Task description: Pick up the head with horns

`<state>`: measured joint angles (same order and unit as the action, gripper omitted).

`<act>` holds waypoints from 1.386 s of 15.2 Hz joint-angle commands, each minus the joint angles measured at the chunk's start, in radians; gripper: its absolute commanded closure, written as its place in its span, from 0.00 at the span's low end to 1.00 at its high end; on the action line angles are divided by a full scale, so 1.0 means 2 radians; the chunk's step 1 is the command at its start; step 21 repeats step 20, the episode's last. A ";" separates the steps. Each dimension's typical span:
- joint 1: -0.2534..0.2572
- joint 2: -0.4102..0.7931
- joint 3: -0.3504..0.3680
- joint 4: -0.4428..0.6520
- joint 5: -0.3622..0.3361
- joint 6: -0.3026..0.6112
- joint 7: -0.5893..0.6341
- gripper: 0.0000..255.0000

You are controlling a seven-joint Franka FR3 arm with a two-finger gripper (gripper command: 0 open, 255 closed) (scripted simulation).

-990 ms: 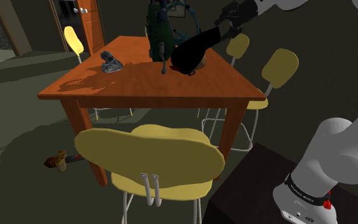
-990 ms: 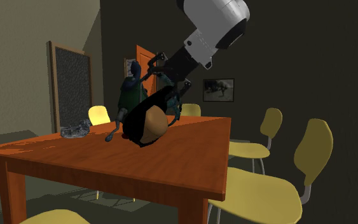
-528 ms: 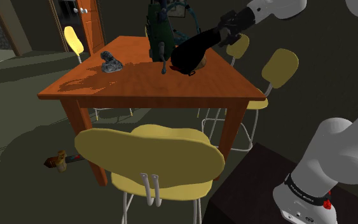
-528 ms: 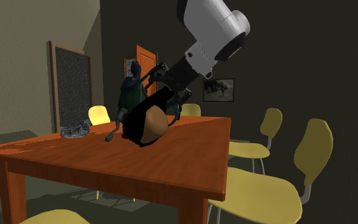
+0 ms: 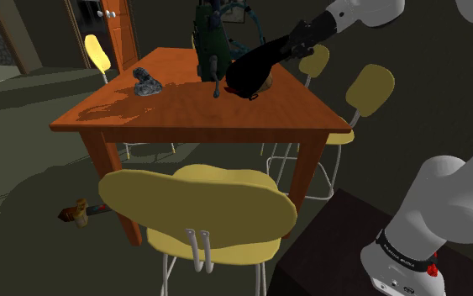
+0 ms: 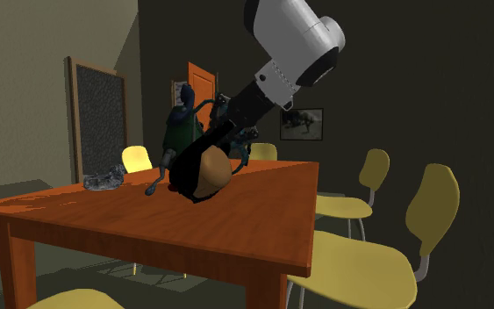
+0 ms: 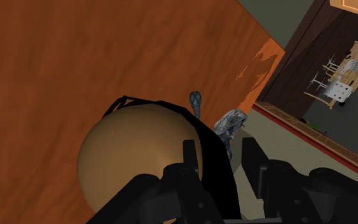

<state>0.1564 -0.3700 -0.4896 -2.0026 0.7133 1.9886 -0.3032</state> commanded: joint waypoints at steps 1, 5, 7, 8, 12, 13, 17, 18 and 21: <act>0.000 0.000 0.000 0.000 0.000 0.000 0.000 1.00; 0.000 0.003 0.000 0.015 -0.002 -0.010 0.008 1.00; 0.001 0.005 -0.001 0.029 -0.005 -0.019 0.017 1.00; 0.001 0.006 -0.001 0.036 -0.006 -0.024 0.021 1.00; 0.002 0.013 -0.002 0.066 -0.009 -0.043 0.037 1.00; 0.003 0.014 -0.003 0.074 -0.009 -0.048 0.041 1.00; 0.004 0.023 -0.005 0.107 -0.011 -0.069 0.056 1.00; 0.005 0.025 -0.006 0.115 -0.011 -0.074 0.060 1.00; 0.005 0.026 -0.006 0.116 -0.011 -0.075 0.060 1.00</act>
